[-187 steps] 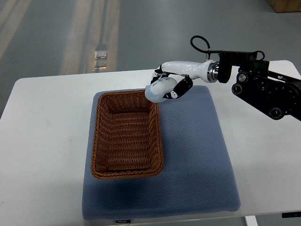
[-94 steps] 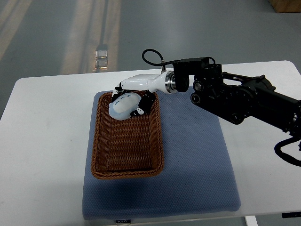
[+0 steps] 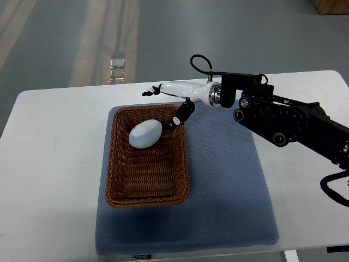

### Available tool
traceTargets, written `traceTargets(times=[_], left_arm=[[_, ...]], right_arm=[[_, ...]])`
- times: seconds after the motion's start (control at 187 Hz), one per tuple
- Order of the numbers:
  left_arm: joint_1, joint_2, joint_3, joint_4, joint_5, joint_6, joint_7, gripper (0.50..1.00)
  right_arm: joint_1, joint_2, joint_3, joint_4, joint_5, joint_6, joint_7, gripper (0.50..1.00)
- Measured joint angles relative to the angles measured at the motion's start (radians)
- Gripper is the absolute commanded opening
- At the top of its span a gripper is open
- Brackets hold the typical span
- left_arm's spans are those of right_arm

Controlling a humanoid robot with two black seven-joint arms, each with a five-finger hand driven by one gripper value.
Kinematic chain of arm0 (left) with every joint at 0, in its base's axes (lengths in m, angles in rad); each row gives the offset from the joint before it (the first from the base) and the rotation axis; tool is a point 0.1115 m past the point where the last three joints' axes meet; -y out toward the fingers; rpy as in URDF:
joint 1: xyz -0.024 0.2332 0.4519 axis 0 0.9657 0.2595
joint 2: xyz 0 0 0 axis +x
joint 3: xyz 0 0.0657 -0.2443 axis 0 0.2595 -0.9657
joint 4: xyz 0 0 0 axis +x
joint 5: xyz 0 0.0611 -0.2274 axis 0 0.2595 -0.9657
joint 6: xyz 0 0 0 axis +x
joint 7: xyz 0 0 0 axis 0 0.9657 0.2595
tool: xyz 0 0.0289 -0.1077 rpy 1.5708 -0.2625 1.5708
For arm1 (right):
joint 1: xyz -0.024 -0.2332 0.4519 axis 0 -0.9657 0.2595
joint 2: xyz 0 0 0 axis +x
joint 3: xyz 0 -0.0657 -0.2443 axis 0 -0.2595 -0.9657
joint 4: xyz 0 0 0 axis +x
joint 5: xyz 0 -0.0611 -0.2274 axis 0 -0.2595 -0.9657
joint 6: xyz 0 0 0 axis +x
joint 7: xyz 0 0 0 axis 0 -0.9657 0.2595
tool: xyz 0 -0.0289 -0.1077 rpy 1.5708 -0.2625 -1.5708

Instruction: Place blue toy in brown basket

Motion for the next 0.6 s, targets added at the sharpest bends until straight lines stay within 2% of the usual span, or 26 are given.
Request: traceTargets(times=[0.117,0.331,0.598], left_arm=[[0.0,0.0,0.0,0.0,0.0,0.0,0.0,1.0],[-0.001,0.0,0.001,-0.001,0.0,0.0,0.0,1.0],[-0.001,0.0,-0.001,-0.001,0.0,0.0,0.0,1.0]], right_arm=[[-0.076,-0.001,0.15,-0.02,0.046,-0.011,-0.006,0.907],[-0.228,0.037,0.466,-0.026,0.165,-0.029,-0.06,0.907],[-0.407,0.103,0.773,-0.019,0.295,-0.085,-0.065,0.907]])
